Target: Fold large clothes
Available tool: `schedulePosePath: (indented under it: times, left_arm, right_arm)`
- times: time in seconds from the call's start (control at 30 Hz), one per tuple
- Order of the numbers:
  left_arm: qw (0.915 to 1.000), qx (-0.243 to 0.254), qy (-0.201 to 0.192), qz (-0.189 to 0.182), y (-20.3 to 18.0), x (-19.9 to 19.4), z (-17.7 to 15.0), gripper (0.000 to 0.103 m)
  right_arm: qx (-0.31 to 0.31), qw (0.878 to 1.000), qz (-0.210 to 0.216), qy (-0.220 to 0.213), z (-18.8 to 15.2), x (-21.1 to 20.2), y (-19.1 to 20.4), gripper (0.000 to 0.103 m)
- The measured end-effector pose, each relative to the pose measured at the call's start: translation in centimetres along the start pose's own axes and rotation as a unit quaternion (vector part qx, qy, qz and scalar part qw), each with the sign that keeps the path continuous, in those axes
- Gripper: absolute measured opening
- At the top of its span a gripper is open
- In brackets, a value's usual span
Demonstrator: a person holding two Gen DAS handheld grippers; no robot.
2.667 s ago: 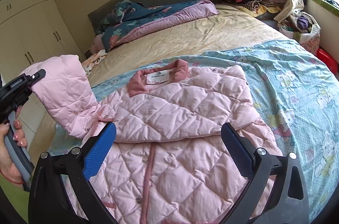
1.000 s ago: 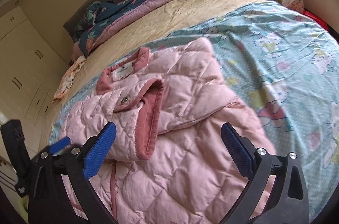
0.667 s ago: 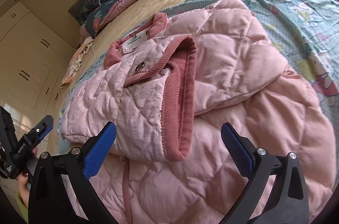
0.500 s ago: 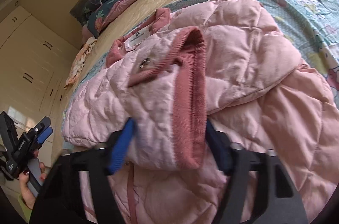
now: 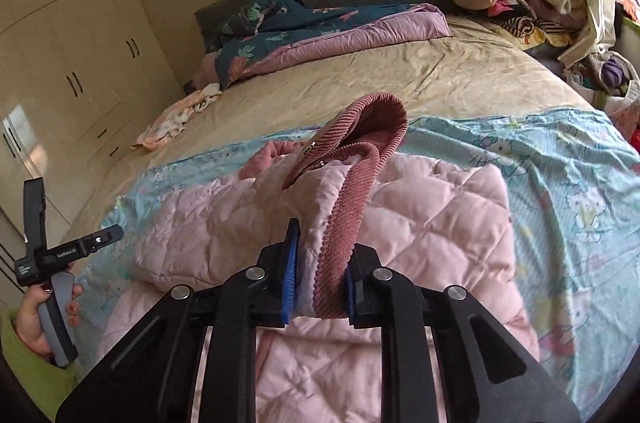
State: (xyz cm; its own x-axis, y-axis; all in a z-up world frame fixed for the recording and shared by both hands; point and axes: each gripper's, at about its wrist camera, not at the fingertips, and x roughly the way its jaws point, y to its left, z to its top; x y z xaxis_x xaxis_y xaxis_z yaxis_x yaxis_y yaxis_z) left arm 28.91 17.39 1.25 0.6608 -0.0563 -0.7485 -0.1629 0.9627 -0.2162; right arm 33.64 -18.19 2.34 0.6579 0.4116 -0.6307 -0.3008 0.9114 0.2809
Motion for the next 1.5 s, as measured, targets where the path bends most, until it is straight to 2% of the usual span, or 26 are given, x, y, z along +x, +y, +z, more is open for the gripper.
schedulePosePath:
  times: [0.33,0.43,0.53,0.57,0.6,0.7,0.83,0.9,1.07,1.2,1.33,1.5]
  left_arm:
    - [0.9997,0.015,0.014,-0.012,-1.9,2.3,0.7,0.094]
    - [0.9993,0.023,0.021,-0.018,-2.8,3.1,0.6,0.094]
    - [0.9990,0.028,0.030,-0.018,-3.5,4.3,0.3,0.094]
    - [0.9990,0.027,0.031,-0.019,-3.6,4.8,0.1,0.094]
    - [0.9990,0.025,0.033,-0.018,-3.8,5.2,-0.1,0.094]
    - [0.9980,0.033,0.052,-0.010,-4.2,6.6,-0.8,0.094]
    - [0.9960,0.055,0.069,0.015,-4.3,8.5,-2.0,0.094]
    - [0.9953,0.059,0.074,0.016,-4.1,9.2,-2.3,0.095]
    - [0.9952,0.049,0.085,-0.001,-2.9,10.6,-2.8,0.095]
    - [0.9952,0.050,0.084,-0.005,-2.7,10.7,-2.9,0.095]
    - [0.9957,0.048,0.078,-0.007,-2.7,10.4,-2.9,0.095]
    - [0.9960,0.054,0.071,-0.006,-3.0,9.3,-3.0,0.095]
  right_arm:
    - [0.036,0.998,-0.028,0.047,-2.4,2.9,-2.6,0.018]
    - [0.041,0.997,-0.037,0.057,-2.9,3.4,-2.6,0.022]
    - [0.045,0.994,-0.065,0.070,-3.3,3.7,-3.0,0.041]
    - [0.047,0.994,-0.068,0.066,-3.4,3.5,-3.1,0.053]
    - [0.052,0.994,-0.071,0.059,-3.4,3.2,-3.4,0.059]
    - [0.060,0.994,-0.082,0.043,-3.3,2.2,-3.7,0.065]
    - [0.041,0.996,-0.064,0.038,-2.7,1.8,-2.4,0.071]
    - [0.023,0.998,-0.050,0.043,-2.4,2.2,-1.0,0.079]
    - [-0.042,0.996,-0.024,0.073,-2.0,4.8,3.5,0.083]
    - [-0.061,0.992,-0.014,0.106,-2.3,8.1,5.3,0.083]
    - [-0.048,0.983,-0.049,0.168,-4.1,12.7,4.2,0.083]
    - [-0.044,0.983,-0.066,0.165,-5.0,14.3,3.7,0.087]
